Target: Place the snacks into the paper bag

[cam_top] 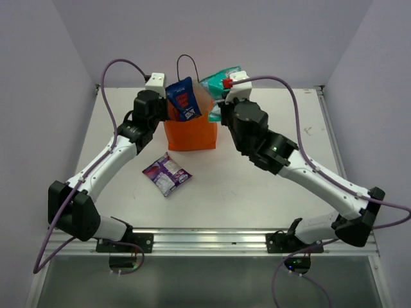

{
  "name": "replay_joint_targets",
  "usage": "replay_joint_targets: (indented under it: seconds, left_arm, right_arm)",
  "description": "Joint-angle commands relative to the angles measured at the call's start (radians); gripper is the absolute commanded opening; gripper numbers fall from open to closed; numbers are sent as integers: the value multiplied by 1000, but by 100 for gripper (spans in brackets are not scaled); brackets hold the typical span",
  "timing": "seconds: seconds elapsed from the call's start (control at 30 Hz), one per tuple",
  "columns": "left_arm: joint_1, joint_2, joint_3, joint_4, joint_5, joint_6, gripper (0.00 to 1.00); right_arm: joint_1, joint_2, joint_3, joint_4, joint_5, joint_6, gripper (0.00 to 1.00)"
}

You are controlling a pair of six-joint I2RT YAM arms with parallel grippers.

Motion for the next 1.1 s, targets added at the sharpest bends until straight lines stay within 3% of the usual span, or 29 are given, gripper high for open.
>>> replay_joint_targets:
  seconds: [0.0, 0.33, 0.63, 1.07]
  left_arm:
    - [0, -17, -8, 7, 9, 15, 0]
    - [0, -19, -6, 2, 1, 18, 0]
    - [0, -22, -5, -1, 0, 18, 0]
    - [0, -33, -9, -2, -10, 23, 0]
  right_arm:
    - [-23, 167, 58, 201, -86, -129, 0]
    - [-53, 454, 357, 319, -239, -186, 0]
    - [-68, 611, 569, 163, -285, -206, 0]
    - [-70, 649, 447, -55, -316, -100, 0]
